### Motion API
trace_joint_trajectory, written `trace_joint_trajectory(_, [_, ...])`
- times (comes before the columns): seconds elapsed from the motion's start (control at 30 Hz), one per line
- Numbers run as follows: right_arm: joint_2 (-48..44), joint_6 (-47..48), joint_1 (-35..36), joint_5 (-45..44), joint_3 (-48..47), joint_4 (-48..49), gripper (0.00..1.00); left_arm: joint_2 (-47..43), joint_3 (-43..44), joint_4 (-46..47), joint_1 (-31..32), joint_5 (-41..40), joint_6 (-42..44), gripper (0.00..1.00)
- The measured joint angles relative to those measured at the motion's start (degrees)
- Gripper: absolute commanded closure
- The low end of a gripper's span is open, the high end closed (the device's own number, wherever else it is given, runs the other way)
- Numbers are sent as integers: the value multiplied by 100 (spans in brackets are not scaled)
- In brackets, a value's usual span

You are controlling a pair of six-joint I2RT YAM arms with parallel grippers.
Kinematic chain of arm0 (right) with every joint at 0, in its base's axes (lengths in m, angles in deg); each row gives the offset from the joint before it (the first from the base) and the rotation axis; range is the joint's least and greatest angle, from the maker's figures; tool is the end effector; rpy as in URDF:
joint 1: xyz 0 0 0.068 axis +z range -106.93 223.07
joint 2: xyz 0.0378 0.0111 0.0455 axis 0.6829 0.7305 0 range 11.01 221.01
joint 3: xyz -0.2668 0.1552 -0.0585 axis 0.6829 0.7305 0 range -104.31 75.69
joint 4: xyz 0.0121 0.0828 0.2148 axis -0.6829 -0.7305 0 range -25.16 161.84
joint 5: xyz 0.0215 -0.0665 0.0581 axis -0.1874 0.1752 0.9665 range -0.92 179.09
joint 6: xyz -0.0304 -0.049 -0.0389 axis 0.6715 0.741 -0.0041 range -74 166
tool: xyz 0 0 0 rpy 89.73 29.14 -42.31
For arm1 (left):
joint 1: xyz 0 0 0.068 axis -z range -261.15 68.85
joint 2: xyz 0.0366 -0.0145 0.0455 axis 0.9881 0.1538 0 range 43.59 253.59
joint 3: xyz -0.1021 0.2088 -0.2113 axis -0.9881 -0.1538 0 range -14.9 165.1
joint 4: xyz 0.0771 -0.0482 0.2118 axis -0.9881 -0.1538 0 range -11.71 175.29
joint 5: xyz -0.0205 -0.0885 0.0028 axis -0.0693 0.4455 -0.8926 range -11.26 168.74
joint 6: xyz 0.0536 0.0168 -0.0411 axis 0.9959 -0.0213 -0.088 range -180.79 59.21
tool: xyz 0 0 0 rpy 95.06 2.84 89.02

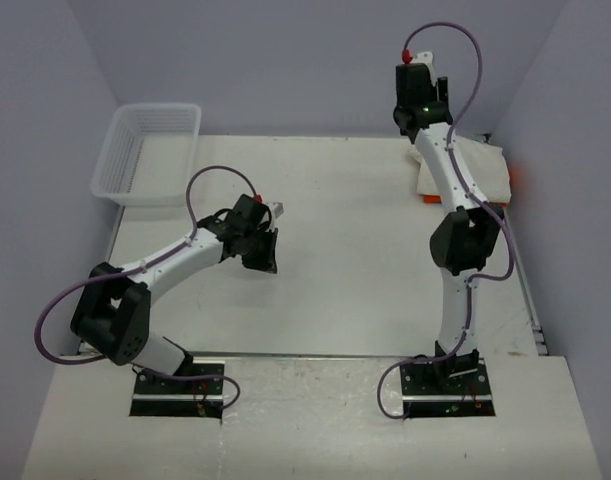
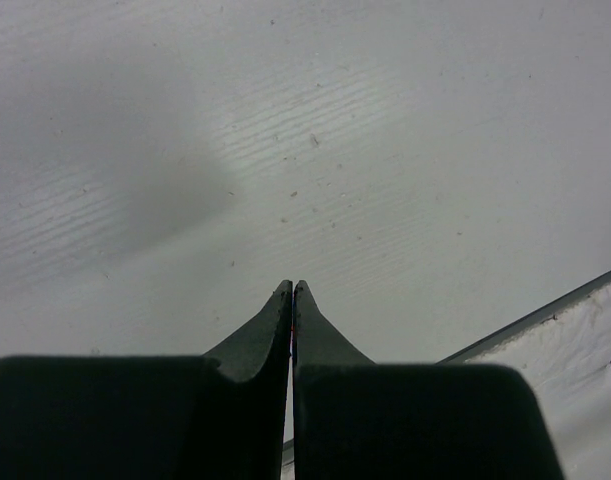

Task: Fold and stack the t-shirts
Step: Put the neatly folded tshirt into the corner of the board with the right arm

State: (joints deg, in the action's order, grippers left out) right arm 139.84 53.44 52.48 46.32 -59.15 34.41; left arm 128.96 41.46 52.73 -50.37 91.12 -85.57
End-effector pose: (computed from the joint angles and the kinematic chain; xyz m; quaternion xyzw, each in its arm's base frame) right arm 0.5144 0.0463 0.3739 0.0574 0.8295 -0.3101 0.4610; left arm 0.2267 -0.1491 0.2551 0.0770 0.9610 -0.2063 0.1673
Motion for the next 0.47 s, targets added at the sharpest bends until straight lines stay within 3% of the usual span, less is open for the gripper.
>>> trace_joint_trajectory(0.03, [-258, -223, 243, 219, 63, -138, 52, 0, 0, 9, 48, -52, -28, 100])
trace_joint_trajectory(0.07, [-511, -413, 415, 424, 201, -221, 56, 0, 0, 13, 90, -94, -68, 100])
trace_joint_trajectory(0.1, [-909, -673, 535, 719, 575, -199, 51, 0, 0, 15, 125, -138, -103, 100])
trace_joint_trajectory(0.13, [-1246, -883, 577, 997, 922, -254, 39, -4, 0, 15, 157, -195, -129, 100])
trace_joint_trajectory(0.17, [-1556, -1040, 568, 1263, 1290, -225, 16, -22, 0, 15, 203, -267, -170, 100])
trace_joint_trajectory(0.2, [-1843, -1193, 514, 1473, 1672, -179, 1, -48, 0, 15, 236, -323, -195, 100])
trace_joint_trajectory(0.47, [-2282, -1655, 221, 2304, 3670, 103, 1, -634, -4, 15, 660, -699, -518, 100])
